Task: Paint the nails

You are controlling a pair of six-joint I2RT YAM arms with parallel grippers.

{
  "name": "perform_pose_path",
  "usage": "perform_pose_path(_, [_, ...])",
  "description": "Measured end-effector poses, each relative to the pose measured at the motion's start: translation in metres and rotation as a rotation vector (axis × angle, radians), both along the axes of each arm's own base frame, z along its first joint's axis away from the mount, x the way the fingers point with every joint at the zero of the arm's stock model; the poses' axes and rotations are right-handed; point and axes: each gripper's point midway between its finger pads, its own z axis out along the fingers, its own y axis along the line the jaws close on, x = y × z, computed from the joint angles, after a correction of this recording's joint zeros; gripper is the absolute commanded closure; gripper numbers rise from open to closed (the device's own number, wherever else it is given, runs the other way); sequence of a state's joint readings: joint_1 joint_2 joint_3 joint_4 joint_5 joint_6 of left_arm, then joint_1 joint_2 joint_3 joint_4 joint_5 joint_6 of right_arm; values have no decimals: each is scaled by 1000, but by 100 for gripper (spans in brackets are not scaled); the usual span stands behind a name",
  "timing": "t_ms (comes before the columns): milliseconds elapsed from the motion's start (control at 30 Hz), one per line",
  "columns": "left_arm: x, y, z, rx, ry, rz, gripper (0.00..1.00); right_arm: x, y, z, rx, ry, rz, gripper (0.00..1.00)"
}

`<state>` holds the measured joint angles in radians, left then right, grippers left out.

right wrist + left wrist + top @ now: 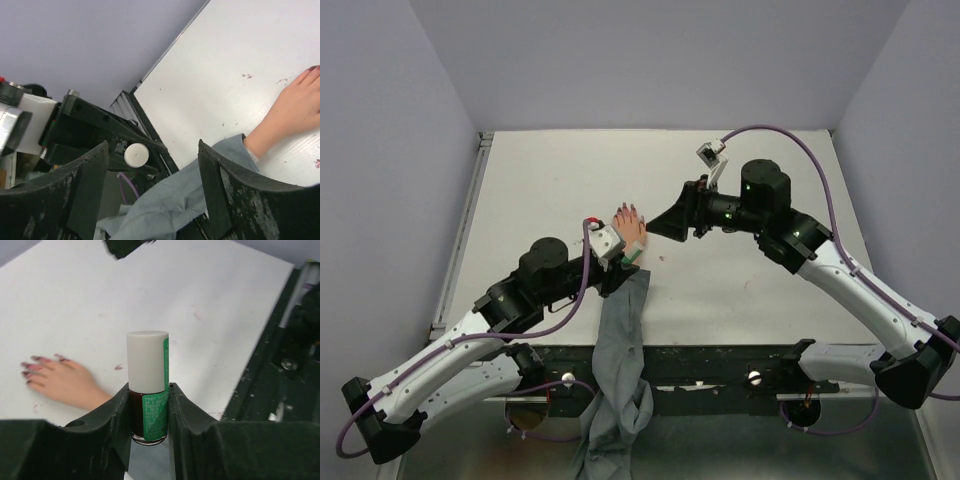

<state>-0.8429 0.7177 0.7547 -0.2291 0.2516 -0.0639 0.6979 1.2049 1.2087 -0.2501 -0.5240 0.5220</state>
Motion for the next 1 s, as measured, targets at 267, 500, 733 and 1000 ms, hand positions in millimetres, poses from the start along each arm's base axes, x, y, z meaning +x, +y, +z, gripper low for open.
perform_pose_path(267, [41,32,-16,99,-24,294,100,-3,26,1,33,67,-111,29])
perform_pose_path(500, [46,38,-16,107,-30,338,100,1,53,-36,-24,165,-141,36])
perform_pose_path(733, [46,38,-16,107,-30,339,100,6,66,-32,27,194,-149,48])
perform_pose_path(1000, [46,38,-16,107,-30,338,100,4,83,-31,75,213,-93,60])
